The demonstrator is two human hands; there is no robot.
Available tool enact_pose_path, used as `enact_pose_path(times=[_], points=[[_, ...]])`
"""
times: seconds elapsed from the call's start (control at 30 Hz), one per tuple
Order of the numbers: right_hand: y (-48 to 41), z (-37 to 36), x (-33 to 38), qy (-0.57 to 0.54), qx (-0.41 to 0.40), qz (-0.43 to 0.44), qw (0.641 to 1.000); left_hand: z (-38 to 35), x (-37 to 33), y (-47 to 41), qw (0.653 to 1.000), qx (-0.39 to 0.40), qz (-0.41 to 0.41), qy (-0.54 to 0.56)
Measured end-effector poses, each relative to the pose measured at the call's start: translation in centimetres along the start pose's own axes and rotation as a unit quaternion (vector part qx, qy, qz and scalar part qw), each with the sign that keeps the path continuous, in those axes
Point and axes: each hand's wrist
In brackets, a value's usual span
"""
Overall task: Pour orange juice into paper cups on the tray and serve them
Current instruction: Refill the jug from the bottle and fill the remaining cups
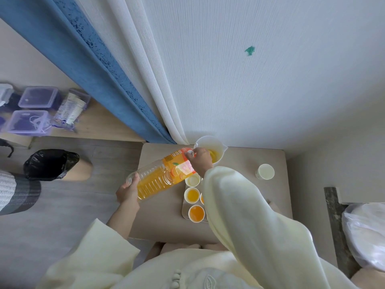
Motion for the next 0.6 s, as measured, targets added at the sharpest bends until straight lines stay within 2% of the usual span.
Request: enact_pose_path(times=[0.6], points=[[0.1, 0.4, -0.1, -0.01, -0.01, 0.0, 1.0, 0.0, 0.8, -1.8, 1.0, 0.008, -0.002, 0.018]])
Point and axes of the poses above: each hand's wrist, its own y-axis away from the middle knuckle, its own z-axis out of the back of the hand, x = y × z, and after that the axes turned 11 degrees about y, right-handed
